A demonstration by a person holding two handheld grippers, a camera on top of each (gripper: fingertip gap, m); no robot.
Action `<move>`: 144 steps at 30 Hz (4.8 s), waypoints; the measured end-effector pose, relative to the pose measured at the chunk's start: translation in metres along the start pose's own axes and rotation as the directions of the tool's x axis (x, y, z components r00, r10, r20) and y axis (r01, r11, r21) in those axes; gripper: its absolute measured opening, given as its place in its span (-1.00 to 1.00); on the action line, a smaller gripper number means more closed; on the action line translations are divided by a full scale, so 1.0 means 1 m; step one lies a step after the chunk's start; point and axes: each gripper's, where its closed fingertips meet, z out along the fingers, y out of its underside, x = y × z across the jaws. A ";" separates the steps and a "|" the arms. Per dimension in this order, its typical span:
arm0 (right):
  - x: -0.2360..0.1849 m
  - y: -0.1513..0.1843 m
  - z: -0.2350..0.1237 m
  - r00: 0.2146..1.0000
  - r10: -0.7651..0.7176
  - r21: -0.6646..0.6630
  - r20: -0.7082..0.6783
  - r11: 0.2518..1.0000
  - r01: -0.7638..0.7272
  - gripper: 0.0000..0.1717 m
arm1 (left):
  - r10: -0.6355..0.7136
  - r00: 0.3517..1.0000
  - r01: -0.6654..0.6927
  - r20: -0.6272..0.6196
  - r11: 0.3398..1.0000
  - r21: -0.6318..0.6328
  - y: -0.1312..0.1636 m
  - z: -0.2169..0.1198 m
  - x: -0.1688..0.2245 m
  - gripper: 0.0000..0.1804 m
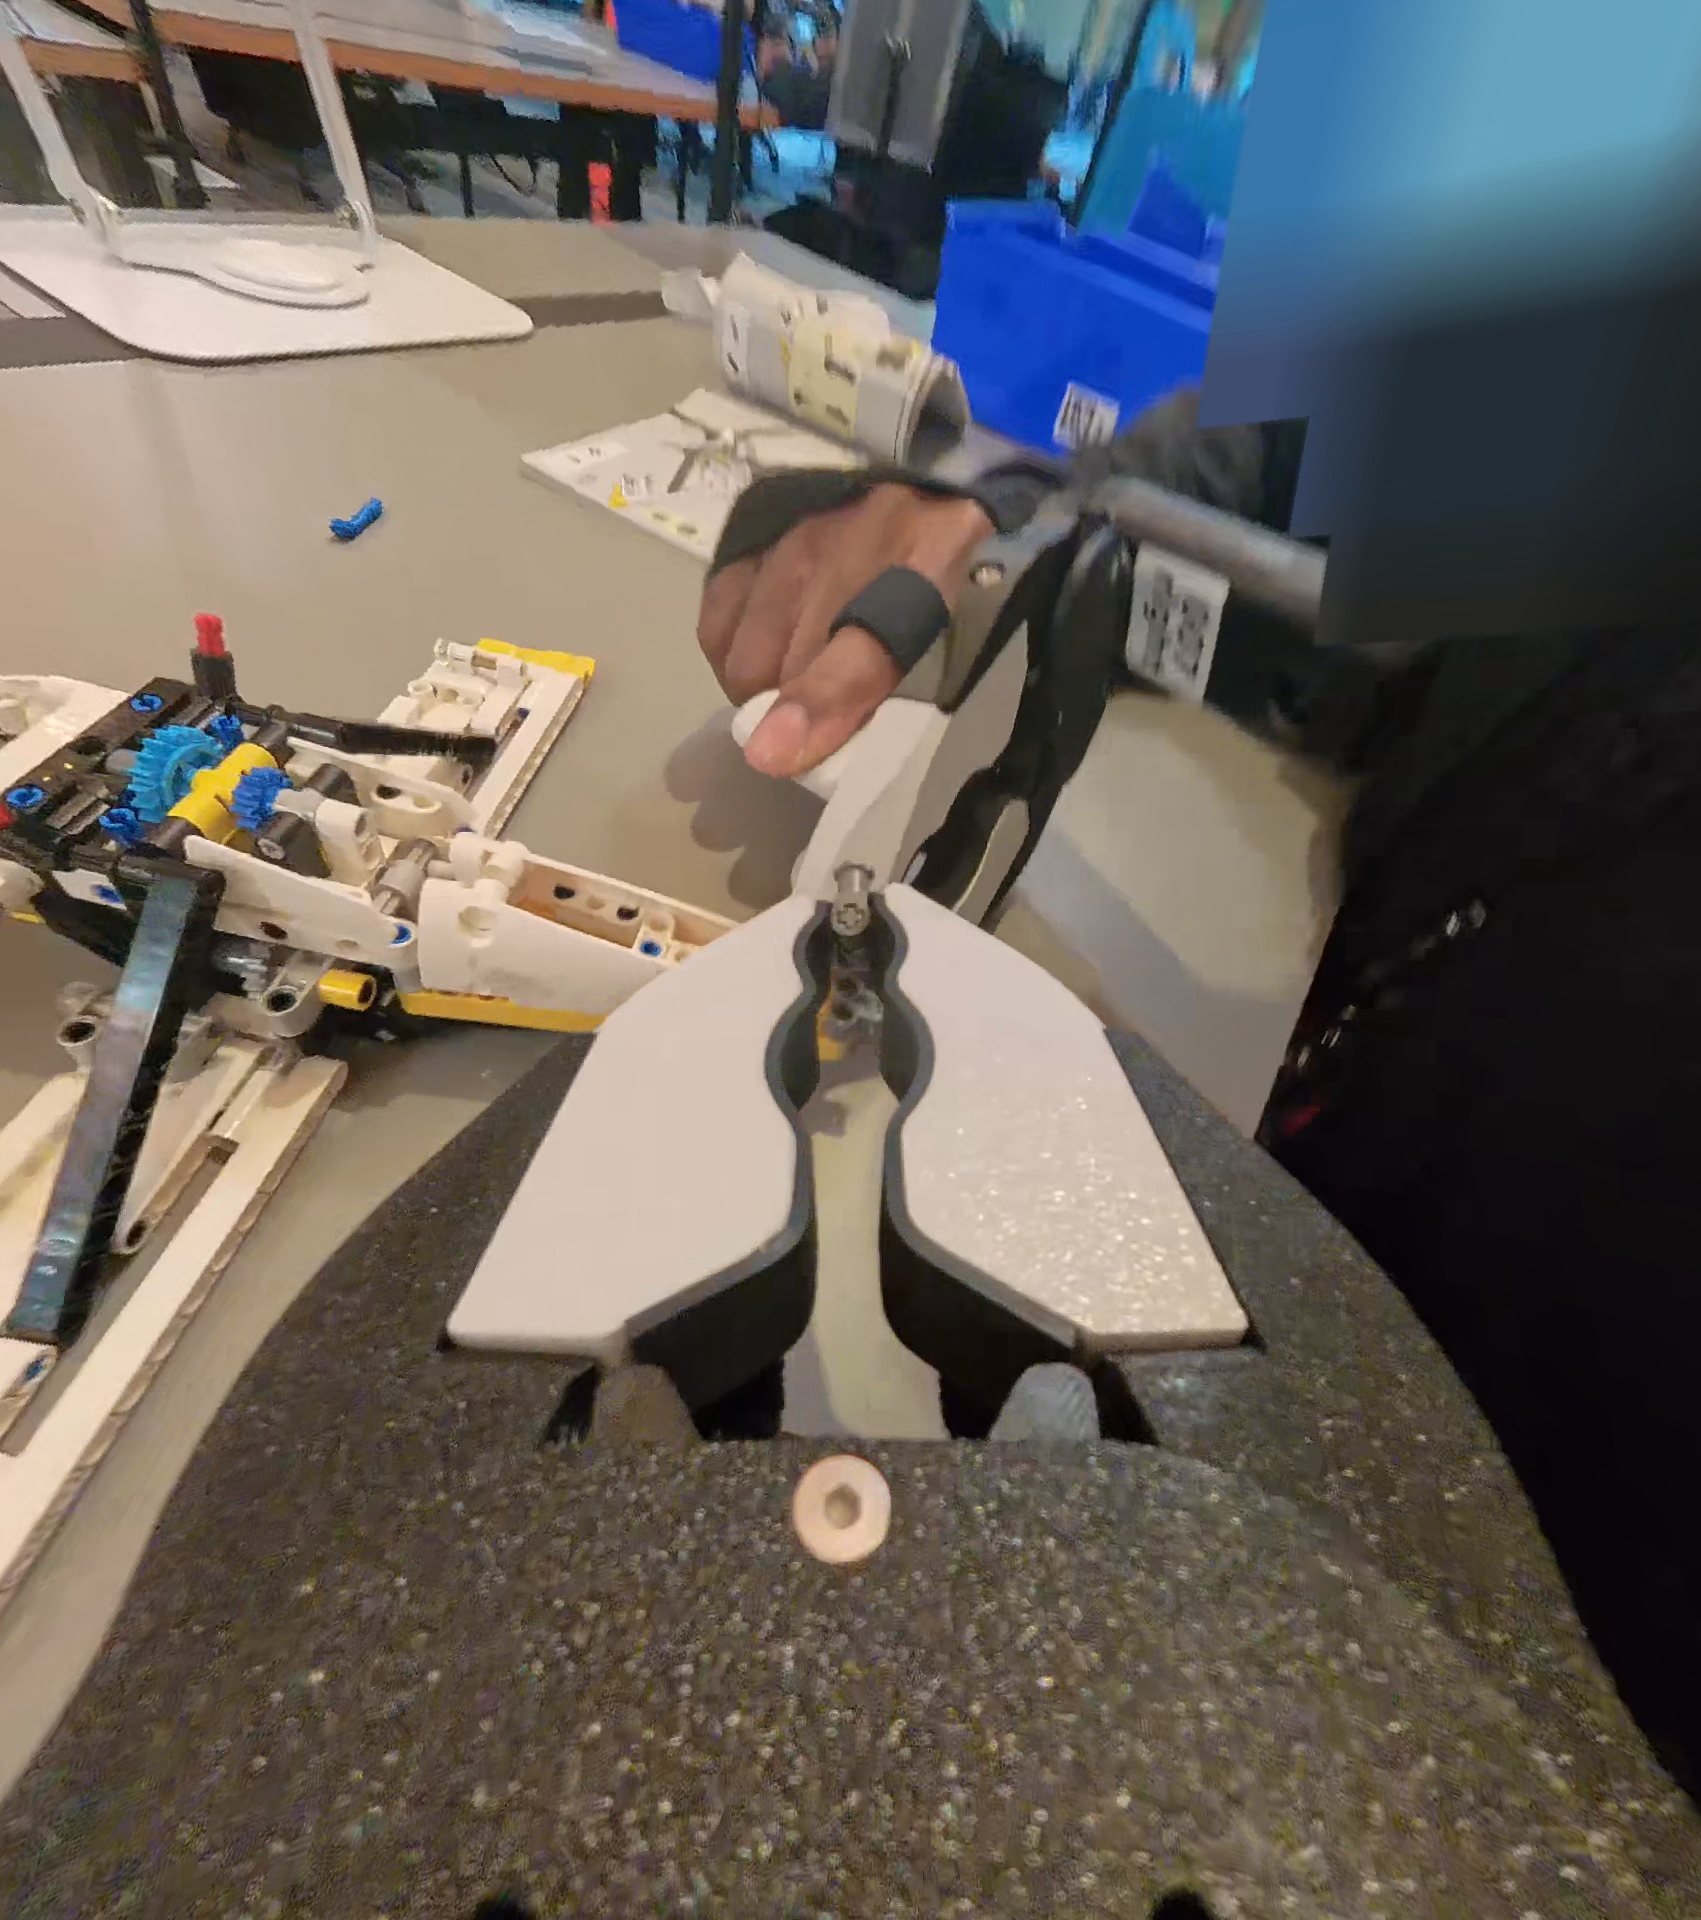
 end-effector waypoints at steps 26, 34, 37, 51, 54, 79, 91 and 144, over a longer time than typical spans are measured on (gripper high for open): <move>0.040 0.010 -0.179 0.736 0.345 -0.159 -0.583 0.840 -0.519 -0.62 | -0.353 0.921 0.389 -0.164 0.844 0.370 -0.075 0.147 0.070 -0.92; 0.020 0.031 -0.213 0.697 0.353 -0.252 -0.624 0.753 -0.607 -0.80 | -0.182 0.982 0.145 0.059 0.910 0.389 -0.071 0.194 0.083 -0.92; 0.016 0.035 -0.220 0.687 0.353 -0.269 -0.636 0.733 -0.625 -0.81 | -0.110 0.985 0.051 0.130 0.917 0.395 -0.071 0.202 0.084 -0.92; 0.008 0.037 -0.230 0.810 0.173 -0.373 -0.560 0.820 -0.433 -0.83 | -0.086 0.996 0.068 0.033 0.930 0.360 -0.068 0.211 0.089 -0.93; 0.000 0.048 -0.240 0.820 0.158 -0.423 -0.551 0.794 -0.437 -1.00 | -0.135 0.988 0.086 0.080 0.892 0.443 -0.076 0.197 0.075 -0.93; 0.008 0.004 -0.247 0.115 0.993 0.309 -0.025 0.117 -0.944 -0.86 | 0.021 0.958 0.107 -0.288 0.901 0.421 -0.080 0.213 0.119 -0.92; 0.001 0.001 -0.248 0.122 0.992 0.287 0.033 0.108 -0.952 -0.92 | 0.031 0.949 0.095 -0.314 0.921 0.379 -0.076 0.213 0.122 -0.93; -0.064 0.048 -0.630 -0.164 0.329 0.152 -0.930 -0.060 -0.986 -0.91 | 0.404 0.822 -0.334 -0.402 0.913 0.234 -0.211 0.478 0.230 -0.92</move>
